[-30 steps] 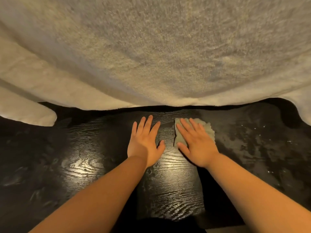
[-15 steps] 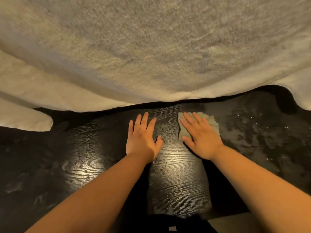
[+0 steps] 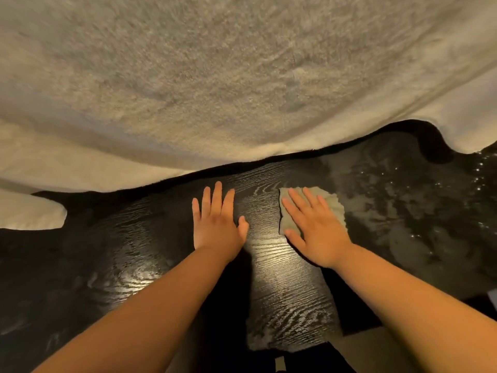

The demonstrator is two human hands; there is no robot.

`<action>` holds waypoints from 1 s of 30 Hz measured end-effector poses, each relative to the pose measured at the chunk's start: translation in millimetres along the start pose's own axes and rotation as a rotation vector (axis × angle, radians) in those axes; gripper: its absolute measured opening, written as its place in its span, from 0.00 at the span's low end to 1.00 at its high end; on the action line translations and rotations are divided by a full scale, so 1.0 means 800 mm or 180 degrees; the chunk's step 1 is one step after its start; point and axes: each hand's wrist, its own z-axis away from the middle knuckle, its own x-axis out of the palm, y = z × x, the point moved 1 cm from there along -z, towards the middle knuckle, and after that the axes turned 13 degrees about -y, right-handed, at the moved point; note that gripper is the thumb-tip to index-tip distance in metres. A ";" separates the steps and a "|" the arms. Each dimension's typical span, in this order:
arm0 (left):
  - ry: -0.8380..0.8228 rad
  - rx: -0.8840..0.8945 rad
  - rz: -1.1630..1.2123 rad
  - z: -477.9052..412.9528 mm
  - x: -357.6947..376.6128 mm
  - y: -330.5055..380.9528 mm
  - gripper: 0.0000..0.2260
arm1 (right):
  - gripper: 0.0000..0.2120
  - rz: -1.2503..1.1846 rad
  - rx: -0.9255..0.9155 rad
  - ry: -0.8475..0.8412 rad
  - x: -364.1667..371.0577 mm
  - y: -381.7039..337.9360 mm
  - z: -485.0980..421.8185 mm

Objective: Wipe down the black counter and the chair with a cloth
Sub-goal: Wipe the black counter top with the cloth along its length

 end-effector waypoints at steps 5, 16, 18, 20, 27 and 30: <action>-0.0265 0.0340 0.0070 -0.028 -0.021 0.059 0.33 | 0.40 -0.0098 0.0518 -0.0044 -0.047 0.066 -0.053; -0.0086 0.0673 -0.0169 -0.070 -0.017 0.120 0.33 | 0.33 -0.0240 0.0575 0.0274 0.012 0.030 0.018; -0.0045 0.0656 -0.0203 -0.070 -0.016 0.123 0.33 | 0.33 -0.0178 0.0407 0.0182 0.005 0.058 0.023; 0.0006 0.0637 -0.0237 -0.072 -0.017 0.124 0.34 | 0.35 -0.0206 0.0554 0.0168 -0.015 0.093 0.003; -0.0049 0.0567 -0.0190 -0.070 -0.023 0.127 0.34 | 0.37 -0.0559 0.1446 0.0105 -0.071 0.111 -0.071; -0.0096 0.0585 -0.0222 -0.069 -0.025 0.127 0.34 | 0.36 -0.0325 0.0881 0.0203 -0.039 0.066 -0.032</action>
